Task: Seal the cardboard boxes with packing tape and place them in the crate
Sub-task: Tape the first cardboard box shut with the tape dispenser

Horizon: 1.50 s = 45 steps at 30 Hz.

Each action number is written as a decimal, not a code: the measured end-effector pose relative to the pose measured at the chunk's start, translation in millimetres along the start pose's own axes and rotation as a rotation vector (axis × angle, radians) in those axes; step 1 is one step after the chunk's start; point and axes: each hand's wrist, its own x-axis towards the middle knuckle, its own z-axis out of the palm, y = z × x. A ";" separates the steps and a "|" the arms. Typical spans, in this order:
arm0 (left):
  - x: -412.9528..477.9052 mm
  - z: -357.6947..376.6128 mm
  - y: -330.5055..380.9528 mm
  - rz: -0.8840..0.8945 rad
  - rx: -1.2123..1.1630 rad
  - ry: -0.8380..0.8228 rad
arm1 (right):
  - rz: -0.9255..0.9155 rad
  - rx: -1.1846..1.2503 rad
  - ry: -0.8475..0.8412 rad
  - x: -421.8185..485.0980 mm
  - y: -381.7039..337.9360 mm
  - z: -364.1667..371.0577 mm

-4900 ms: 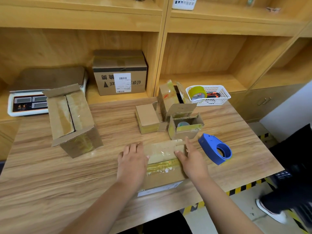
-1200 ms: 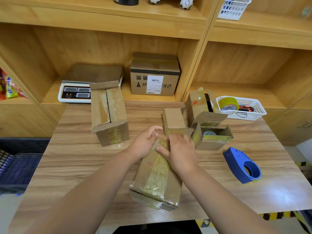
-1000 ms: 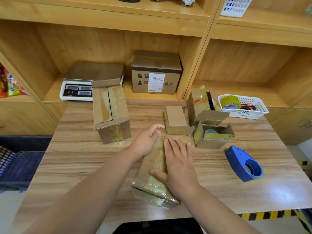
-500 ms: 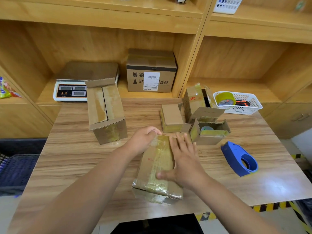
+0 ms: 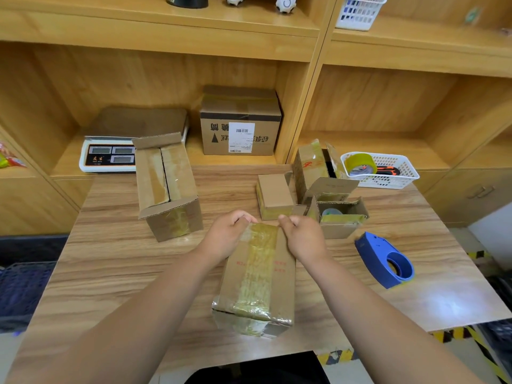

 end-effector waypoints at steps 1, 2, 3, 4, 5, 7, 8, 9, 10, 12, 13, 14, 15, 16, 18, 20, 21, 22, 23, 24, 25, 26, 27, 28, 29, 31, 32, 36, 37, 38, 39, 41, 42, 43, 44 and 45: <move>-1.6 0.4 -0.9 -0.014 0.006 0.025 | 0.045 0.060 0.036 -2.1 0.8 1.0; -3.4 0.6 -1.2 -0.042 0.023 0.049 | 0.110 0.144 0.062 -4.7 2.0 2.3; -5.1 0.1 -1.2 -0.078 0.066 0.073 | 0.195 0.251 0.071 -7.8 3.6 4.1; -6.4 -0.8 -1.6 -0.121 0.133 0.092 | 0.297 0.378 0.054 -11.9 3.8 5.4; -7.5 -1.7 -2.1 -0.162 0.214 0.096 | 0.406 0.501 0.016 -16.2 4.0 6.2; -6.9 -1.1 -0.1 -0.247 0.294 0.033 | 0.561 0.693 -0.099 -21.7 4.3 7.6; -5.8 0.6 2.6 -0.296 0.285 -0.015 | 0.586 0.770 -0.152 -23.0 2.1 7.7; -5.5 3.0 6.8 -0.346 0.268 -0.051 | 0.591 0.823 -0.187 -23.7 -1.1 7.0; -6.3 5.7 11.4 -0.386 0.259 -0.065 | 0.583 0.853 -0.210 -23.5 -3.9 5.9; -8.6 8.8 18.5 -0.389 0.266 -0.027 | 0.532 0.899 -0.244 -23.9 -10.3 1.7; -10.9 8.9 21.0 -0.359 0.262 0.008 | 0.503 0.915 -0.240 -25.3 -13.6 -0.9; -13.3 7.7 23.0 -0.321 0.240 0.046 | 0.473 0.926 -0.221 -25.7 -15.8 -2.5; -15.8 5.9 25.0 -0.277 0.199 0.091 | 0.433 0.923 -0.189 -25.9 -18.7 -3.2; -17.4 4.5 26.4 -0.239 0.141 0.144 | 0.369 0.897 -0.147 -25.8 -20.4 -2.5; -22.1 3.1 29.6 -0.186 0.013 0.236 | 0.214 0.827 -0.043 -28.8 -21.1 -0.9; -29.4 4.3 29.6 -0.124 -0.092 0.288 | 0.034 0.731 0.038 -35.3 -16.0 1.7; -34.0 5.9 27.3 -0.093 -0.132 0.290 | -0.035 0.676 0.052 -40.0 -11.5 4.4; -37.7 8.3 22.0 -0.077 -0.167 0.275 | -0.078 0.626 0.053 -44.2 -5.6 8.0; -41.1 11.0 15.9 -0.072 -0.195 0.249 | -0.104 0.585 0.044 -49.2 0.5 11.4; -44.4 13.2 9.0 -0.077 -0.205 0.221 | -0.123 0.545 0.035 -54.0 7.0 14.4; -47.8 14.6 3.3 -0.078 -0.203 0.191 | -0.142 0.511 0.031 -59.0 12.7 16.7; -50.9 15.7 -2.2 -0.074 -0.200 0.159 | -0.150 0.483 0.025 -63.8 18.6 18.7; -54.2 16.1 -6.8 -0.072 -0.202 0.130 | -0.148 0.457 0.011 -69.0 24.1 20.3; -57.8 16.0 -10.7 -0.071 -0.202 0.097 | -0.151 0.427 -0.008 -74.4 28.9 21.1; -61.4 15.6 -14.6 -0.061 -0.191 0.059 | -0.164 0.390 -0.031 -79.6 33.7 21.1; -67.7 13.0 -22.2 -0.037 -0.121 -0.019 | -0.185 0.303 -0.079 -85.4 40.8 19.5; -69.9 11.2 -25.9 -0.024 -0.075 -0.048 | -0.184 0.255 -0.100 -85.5 43.0 17.8; -75.8 3.8 -37.2 0.037 0.109 -0.172 | -0.154 0.092 -0.215 -80.4 44.9 15.9; -76.0 2.6 -38.8 0.051 0.171 -0.212 | -0.151 0.028 -0.238 -79.0 44.5 17.1; -75.3 1.7 -40.5 0.059 0.208 -0.240 | -0.156 -0.042 -0.246 -77.1 44.5 18.7; -73.7 0.7 -41.8 0.059 0.219 -0.259 | -0.164 -0.103 -0.243 -74.0 44.6 19.9; -70.1 -0.7 -43.7 0.051 0.223 -0.293 | -0.192 -0.205 -0.225 -62.6 43.7 19.3; -68.6 -0.7 -44.0 0.045 0.229 -0.313 | -0.208 -0.250 -0.211 -54.4 43.0 18.0; -67.6 -0.8 -44.3 0.041 0.233 -0.331 | -0.218 -0.286 -0.195 -45.1 41.8 16.0; -66.3 -0.7 -44.3 0.038 0.234 -0.344 | -0.222 -0.313 -0.187 -35.2 40.4 13.9; -64.9 -0.9 -44.0 0.033 0.233 -0.352 | -0.228 -0.336 -0.192 -24.9 38.9 12.2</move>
